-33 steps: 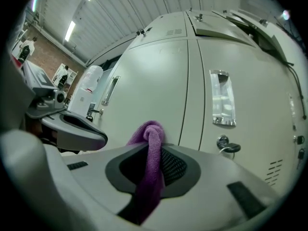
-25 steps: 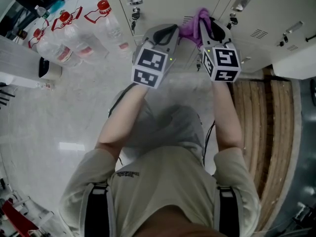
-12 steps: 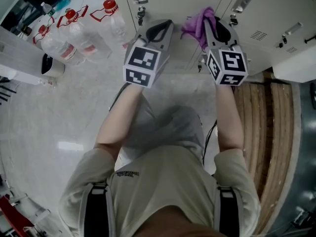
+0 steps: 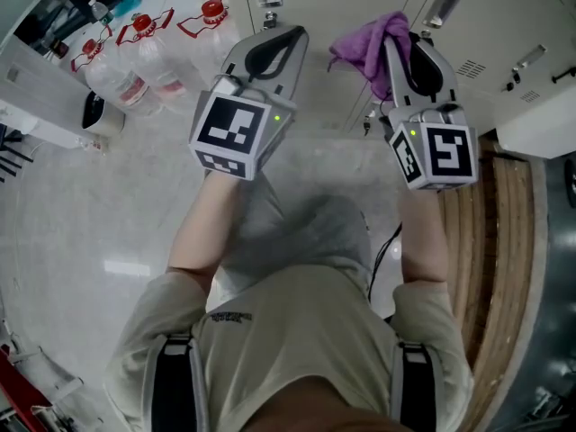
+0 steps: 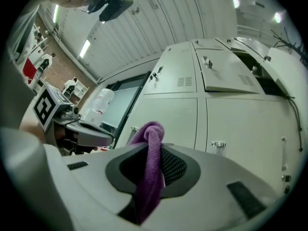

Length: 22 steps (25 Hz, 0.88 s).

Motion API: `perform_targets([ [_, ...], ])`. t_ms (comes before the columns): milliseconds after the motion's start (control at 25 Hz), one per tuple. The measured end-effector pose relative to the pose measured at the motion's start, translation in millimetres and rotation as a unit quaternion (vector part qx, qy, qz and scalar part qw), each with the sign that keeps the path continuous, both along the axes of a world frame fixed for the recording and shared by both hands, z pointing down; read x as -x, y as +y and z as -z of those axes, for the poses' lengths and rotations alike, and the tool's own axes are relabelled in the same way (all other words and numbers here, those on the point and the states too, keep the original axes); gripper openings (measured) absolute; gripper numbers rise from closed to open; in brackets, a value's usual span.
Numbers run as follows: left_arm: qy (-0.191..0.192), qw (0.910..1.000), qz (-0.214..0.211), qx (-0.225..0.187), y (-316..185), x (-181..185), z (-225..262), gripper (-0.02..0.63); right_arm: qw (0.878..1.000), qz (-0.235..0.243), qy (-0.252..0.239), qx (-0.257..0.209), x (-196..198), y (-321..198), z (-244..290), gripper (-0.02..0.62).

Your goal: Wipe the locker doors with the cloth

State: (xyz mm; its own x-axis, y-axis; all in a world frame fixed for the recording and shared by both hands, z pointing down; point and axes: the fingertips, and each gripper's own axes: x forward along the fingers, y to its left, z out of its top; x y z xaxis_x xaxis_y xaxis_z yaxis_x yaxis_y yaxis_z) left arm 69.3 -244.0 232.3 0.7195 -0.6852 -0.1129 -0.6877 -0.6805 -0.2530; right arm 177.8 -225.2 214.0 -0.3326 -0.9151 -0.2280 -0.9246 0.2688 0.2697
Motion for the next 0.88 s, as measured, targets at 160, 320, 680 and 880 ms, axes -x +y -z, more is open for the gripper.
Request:
perform_targets([
  [160,0.013,0.9997,-0.002,-0.019,24,13,17,0.002,1.0,0.012,-0.001,-0.02,8,31,12,0.057],
  [320,0.036,0.9989,-0.026,-0.01,50,22,22,0.002,1.0,0.011,0.003,-0.025,11,57,14,0.057],
  [680,0.022,0.9996,-0.016,-0.002,80,39,0,0.002,0.999,0.034,-0.009,-0.022,25,91,1,0.057],
  [880,0.024,0.9996,-0.012,-0.003,87,47,2,0.002,0.999,0.038,-0.015,-0.023,29,98,-1,0.057],
])
